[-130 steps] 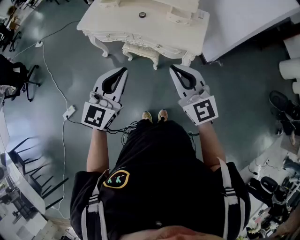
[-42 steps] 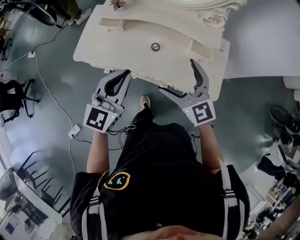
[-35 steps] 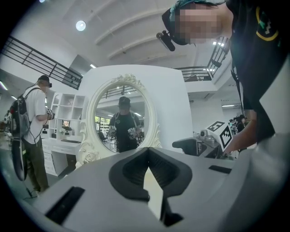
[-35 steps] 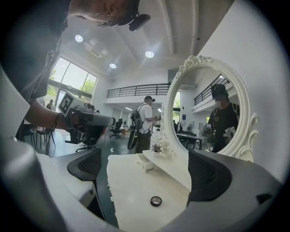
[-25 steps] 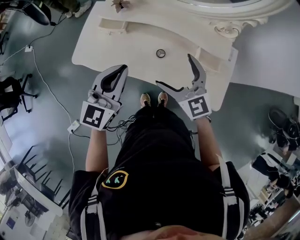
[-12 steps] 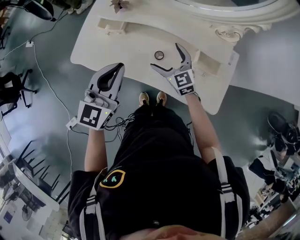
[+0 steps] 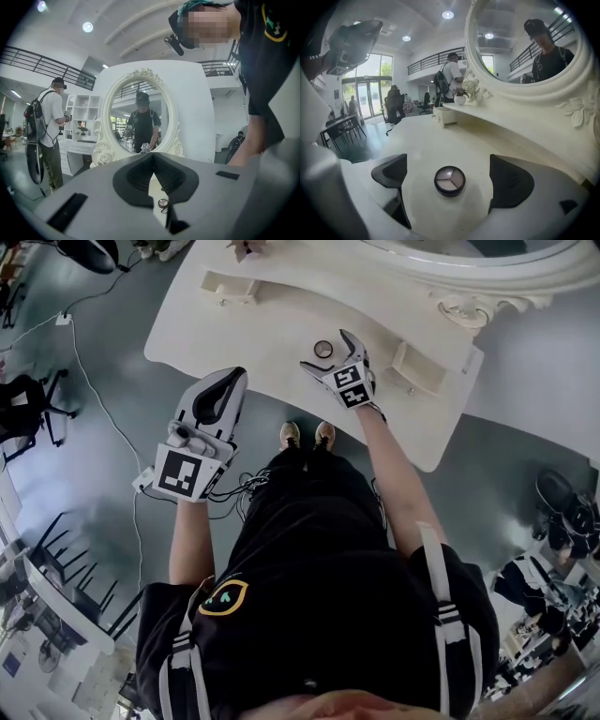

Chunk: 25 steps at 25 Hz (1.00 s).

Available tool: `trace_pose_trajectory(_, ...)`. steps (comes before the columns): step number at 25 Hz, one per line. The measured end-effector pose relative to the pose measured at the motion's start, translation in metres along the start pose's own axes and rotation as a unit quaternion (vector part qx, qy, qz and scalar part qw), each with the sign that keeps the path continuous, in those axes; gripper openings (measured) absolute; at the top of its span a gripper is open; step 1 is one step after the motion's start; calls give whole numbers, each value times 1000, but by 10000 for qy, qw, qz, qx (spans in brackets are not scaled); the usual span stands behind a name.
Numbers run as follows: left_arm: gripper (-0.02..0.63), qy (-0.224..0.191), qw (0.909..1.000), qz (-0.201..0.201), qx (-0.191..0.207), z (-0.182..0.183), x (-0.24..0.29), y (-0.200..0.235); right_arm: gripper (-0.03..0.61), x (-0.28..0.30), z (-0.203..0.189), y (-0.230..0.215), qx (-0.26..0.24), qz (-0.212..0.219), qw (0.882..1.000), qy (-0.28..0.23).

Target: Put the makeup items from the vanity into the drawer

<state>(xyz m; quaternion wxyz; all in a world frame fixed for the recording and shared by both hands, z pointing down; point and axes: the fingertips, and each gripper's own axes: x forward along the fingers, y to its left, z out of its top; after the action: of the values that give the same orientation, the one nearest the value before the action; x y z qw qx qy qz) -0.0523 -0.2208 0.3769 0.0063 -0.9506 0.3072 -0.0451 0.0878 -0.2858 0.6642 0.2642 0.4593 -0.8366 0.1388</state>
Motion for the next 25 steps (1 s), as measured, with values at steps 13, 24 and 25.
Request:
trace_pose_trajectory(13, 18, 21, 9999, 128, 29, 2, -11, 3, 535, 16, -30, -1, -213, 4, 9979, 604)
trace_pose_trajectory(24, 18, 20, 9998, 180, 70, 3, -18, 0, 411, 14, -29, 10, -428, 306, 9964, 667)
trace_pose_trajectory(25, 18, 24, 9998, 181, 78, 3, -18, -1, 389, 14, -29, 12, -487, 365, 9957, 693)
